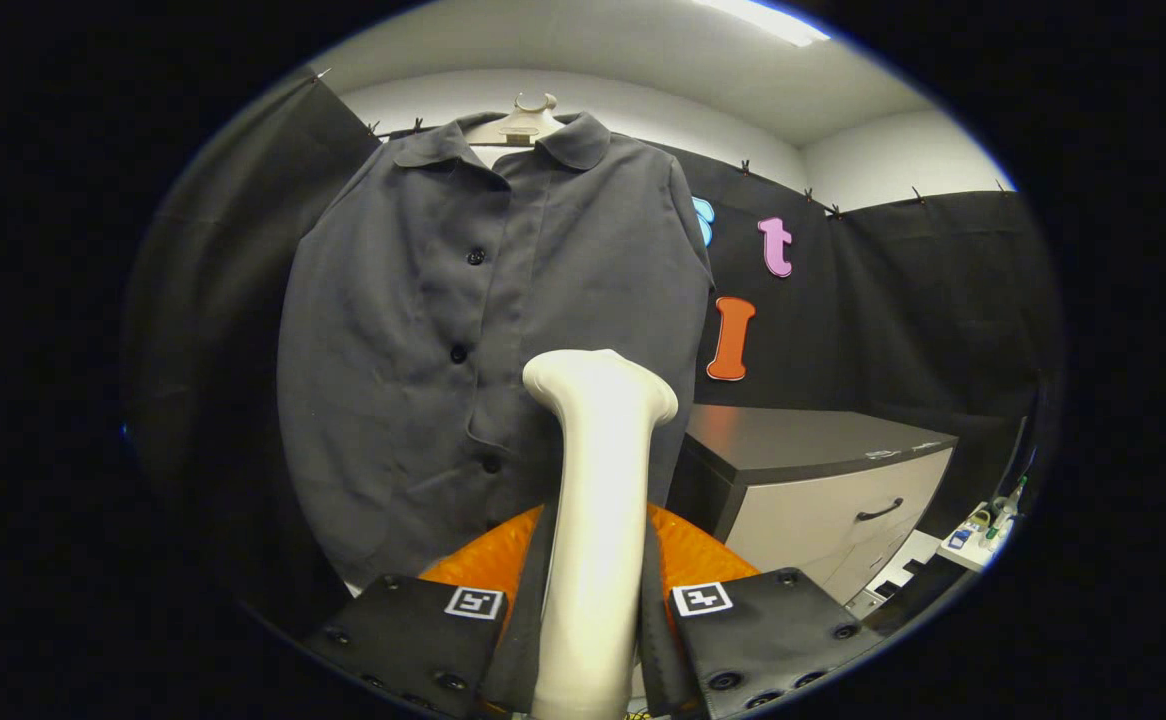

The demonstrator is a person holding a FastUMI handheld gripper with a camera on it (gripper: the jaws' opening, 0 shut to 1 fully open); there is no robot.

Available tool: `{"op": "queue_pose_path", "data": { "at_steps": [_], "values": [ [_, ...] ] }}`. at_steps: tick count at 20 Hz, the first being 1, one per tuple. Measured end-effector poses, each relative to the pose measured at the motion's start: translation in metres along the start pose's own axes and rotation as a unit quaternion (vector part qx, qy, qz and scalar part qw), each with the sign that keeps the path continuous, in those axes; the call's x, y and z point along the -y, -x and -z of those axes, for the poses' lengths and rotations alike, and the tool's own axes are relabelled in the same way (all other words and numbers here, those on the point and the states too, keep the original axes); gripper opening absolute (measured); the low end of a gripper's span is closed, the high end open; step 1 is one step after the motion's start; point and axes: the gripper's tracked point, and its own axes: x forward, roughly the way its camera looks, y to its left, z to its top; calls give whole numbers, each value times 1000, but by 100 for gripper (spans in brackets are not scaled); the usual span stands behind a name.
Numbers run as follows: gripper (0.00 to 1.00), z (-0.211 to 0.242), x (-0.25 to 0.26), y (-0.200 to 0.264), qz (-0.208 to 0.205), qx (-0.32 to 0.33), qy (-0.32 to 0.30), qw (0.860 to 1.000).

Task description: Iron the clothes twice with a garment steamer, once on the left side and once on the right side.

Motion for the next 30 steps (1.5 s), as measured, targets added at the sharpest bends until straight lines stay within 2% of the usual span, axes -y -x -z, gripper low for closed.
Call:
{"op": "queue_pose_path", "data": {
  "at_steps": [20,24,30],
  "values": [
    [48,117,-13,24,-19,-135,-30,990],
    [48,112,-13,33,-20,-118,-31,992],
    [47,70,-25,44,-39,-48,-28,998]
  ]
}}
